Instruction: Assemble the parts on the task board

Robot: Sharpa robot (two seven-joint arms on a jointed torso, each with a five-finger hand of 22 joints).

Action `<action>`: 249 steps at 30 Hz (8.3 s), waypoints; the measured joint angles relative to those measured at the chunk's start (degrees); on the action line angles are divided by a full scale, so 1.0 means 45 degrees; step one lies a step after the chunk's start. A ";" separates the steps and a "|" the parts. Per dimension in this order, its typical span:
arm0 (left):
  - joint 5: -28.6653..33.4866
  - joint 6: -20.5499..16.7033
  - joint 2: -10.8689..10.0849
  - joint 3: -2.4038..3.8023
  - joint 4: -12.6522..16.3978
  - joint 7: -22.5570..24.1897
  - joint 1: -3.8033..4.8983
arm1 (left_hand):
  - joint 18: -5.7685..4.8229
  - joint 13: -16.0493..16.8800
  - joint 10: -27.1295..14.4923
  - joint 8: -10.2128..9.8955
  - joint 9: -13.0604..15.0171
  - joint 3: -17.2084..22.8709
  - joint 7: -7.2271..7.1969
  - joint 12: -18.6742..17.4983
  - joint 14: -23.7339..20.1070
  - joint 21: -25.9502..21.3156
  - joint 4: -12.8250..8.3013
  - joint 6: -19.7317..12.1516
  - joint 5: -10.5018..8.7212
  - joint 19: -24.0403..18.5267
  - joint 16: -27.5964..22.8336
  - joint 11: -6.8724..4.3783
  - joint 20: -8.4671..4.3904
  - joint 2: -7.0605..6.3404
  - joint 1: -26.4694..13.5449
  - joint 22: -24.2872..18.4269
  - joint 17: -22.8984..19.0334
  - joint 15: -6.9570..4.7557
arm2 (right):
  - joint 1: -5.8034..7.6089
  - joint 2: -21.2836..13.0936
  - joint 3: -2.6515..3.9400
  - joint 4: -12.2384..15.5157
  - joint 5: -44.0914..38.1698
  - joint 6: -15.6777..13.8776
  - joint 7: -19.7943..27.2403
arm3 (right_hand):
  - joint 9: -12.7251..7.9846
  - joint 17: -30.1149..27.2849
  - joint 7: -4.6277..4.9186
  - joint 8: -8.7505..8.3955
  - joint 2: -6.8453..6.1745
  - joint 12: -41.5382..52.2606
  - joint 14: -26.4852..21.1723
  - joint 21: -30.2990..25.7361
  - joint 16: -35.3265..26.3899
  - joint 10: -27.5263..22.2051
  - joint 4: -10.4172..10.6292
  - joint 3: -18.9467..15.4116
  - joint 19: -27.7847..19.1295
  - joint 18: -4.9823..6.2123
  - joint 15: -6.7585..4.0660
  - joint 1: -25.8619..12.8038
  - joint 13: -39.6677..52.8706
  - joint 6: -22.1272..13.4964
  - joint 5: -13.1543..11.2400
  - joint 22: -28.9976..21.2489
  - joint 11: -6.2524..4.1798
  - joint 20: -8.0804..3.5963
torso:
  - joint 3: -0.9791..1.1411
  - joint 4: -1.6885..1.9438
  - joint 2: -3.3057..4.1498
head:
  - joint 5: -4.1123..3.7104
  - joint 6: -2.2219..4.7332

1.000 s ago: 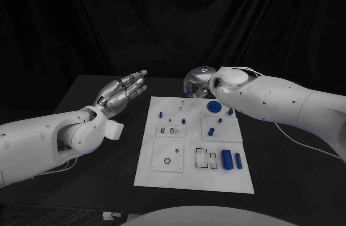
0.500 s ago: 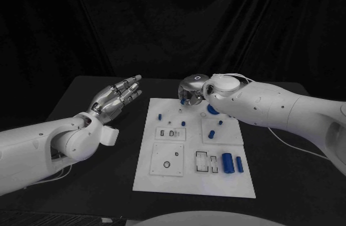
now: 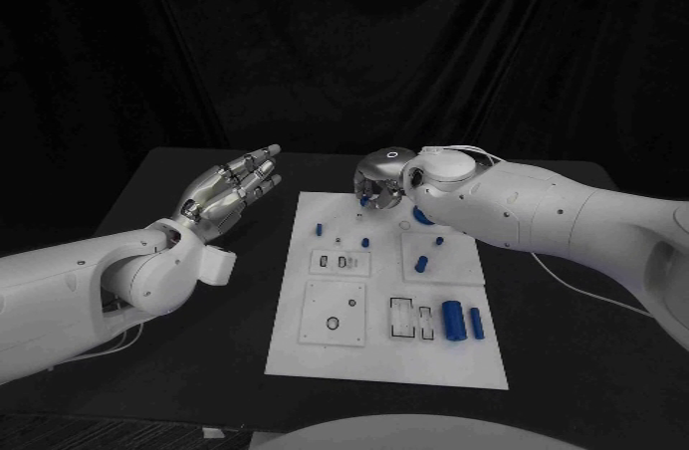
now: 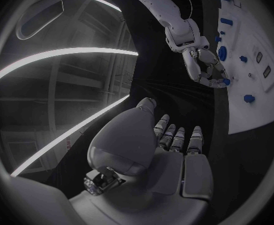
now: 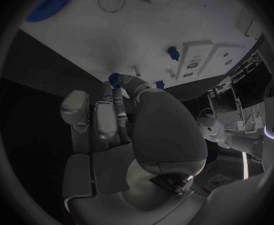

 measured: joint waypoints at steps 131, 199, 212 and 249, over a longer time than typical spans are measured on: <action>-0.0009 0.0363 0.0073 -0.0005 -0.0456 -0.0005 -0.0030 | 0.0000 -0.0004 -0.0003 0.0000 -0.0004 0.0071 0.0091 0.0049 0.0048 0.0000 -0.0070 0.0090 0.0053 0.0000 0.0000 0.0090 0.0000 0.0051 0.0051 -0.0002 0.0002 0.0047 | -0.0692 -0.3754 -0.0018 0.2056 0.1351 -0.0177 -0.1831 | -0.1704 0.3282 0.0158 -0.1303 -0.0061 1.6259 0.0044 0.3847 0.3591 0.4897 0.2562 -0.2908 0.1978 -0.1091 0.0139 -0.0394 1.4629 -0.1971 -0.3572 0.3080 -0.0398 0.0114 | -0.0060 -0.0107 -0.0477 | 0.0139 -0.0542; -0.0012 0.0466 0.0055 -0.0006 -0.0405 -0.0040 -0.0039 | -0.0001 0.0016 0.0043 0.0048 -0.0004 0.0141 0.0091 0.0221 0.0047 0.0000 -0.0141 0.0090 0.0100 0.0046 0.0048 0.0135 0.0045 0.0002 0.0101 0.0008 0.0003 0.0046 | -0.0178 -0.1926 -0.0016 0.2751 0.1421 -0.0496 -0.1279 | -0.0957 0.3277 0.0431 0.0334 -0.0019 1.6259 0.0043 0.3799 0.3590 0.4899 0.1460 -0.1944 0.1978 -0.1088 0.0138 -0.0129 1.4633 -0.1243 0.1529 0.3081 -0.0399 0.0113 | -0.0062 -0.0088 -0.0488 | 0.0234 -0.0691; -0.0012 0.0485 0.0075 -0.0006 -0.0385 -0.0050 -0.0040 | -0.0001 0.0015 0.0081 0.0048 -0.0004 0.0141 0.0090 0.0218 0.0094 0.0000 -0.0140 0.0090 0.0100 0.0046 0.0048 0.0172 0.0045 0.0002 0.0100 0.0007 0.0016 0.0093 | -0.0339 -0.1104 -0.0013 0.1909 0.1420 -0.0174 -0.1093 | -0.0952 0.3277 0.0428 0.0216 -0.0033 1.6259 0.0043 0.3798 0.3590 0.4899 0.1450 -0.1864 0.1978 -0.1088 0.0138 -0.0142 1.4631 -0.1245 0.1379 0.3079 -0.0399 0.0113 | -0.0055 -0.0094 -0.0463 | 0.0227 -0.0729; -0.0012 0.0529 0.0167 -0.0005 -0.0403 -0.0062 -0.0040 | -0.0001 0.0022 0.0079 0.0048 -0.0004 0.0140 0.0090 0.0209 0.0092 0.0000 -0.0140 0.0090 0.0100 0.0045 0.0048 0.0170 0.0045 0.0002 0.0100 0.0006 0.0015 0.0091 | -0.0570 -0.0520 -0.0012 0.1274 0.1425 0.0886 -0.1052 | -0.1553 0.3278 0.0038 -0.1875 0.0014 1.6258 0.0078 0.3214 0.3590 0.4901 0.1190 -0.1546 0.2023 -0.1088 0.0173 -0.0495 1.4628 -0.2961 0.0185 0.3086 -0.0403 0.0158 | -0.0059 -0.0118 -0.0480 | 0.0175 -0.0804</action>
